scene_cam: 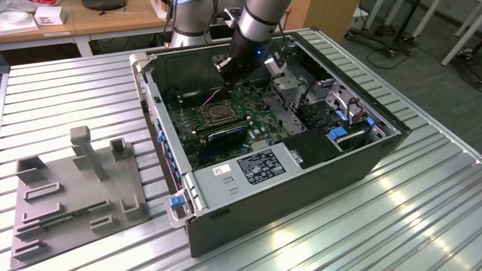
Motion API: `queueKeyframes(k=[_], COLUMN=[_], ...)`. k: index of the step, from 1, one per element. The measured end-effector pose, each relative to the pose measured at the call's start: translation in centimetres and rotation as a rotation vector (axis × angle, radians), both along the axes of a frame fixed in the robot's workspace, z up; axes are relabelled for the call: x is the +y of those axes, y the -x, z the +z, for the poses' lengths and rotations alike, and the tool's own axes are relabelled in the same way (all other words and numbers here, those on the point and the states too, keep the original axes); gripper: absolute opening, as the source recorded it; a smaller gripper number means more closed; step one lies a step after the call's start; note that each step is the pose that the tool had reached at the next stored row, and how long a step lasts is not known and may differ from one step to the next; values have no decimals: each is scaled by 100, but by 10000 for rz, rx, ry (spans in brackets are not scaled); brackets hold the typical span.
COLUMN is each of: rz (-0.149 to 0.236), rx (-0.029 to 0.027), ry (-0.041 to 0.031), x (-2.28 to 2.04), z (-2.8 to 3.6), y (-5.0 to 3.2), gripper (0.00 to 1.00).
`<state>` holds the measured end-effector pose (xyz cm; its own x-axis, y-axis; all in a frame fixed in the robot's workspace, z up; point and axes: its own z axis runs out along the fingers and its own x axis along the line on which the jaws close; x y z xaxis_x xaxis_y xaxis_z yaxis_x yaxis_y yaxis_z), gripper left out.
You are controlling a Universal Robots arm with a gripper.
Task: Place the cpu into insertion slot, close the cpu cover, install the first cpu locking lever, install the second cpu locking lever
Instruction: 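Install the first cpu locking lever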
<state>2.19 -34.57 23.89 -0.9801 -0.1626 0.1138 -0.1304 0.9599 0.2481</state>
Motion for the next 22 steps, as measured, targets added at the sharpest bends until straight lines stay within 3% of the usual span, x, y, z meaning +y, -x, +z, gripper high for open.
queueKeyframes(k=[2, 7, 10, 12, 18, 22], rz=[-69, -84, -83, -82, -86, -89], rx=[-62, -194, -230, -265, -361, -429], ry=[237, 393, 644, 746, 755, 753], x=[0, 0, 0, 1, 1, 2], z=[0, -1, -2, -2, -5, -10], y=[8, 104, 179, 220, 333, 456], gripper=[11, 11, 11, 11, 11, 11])
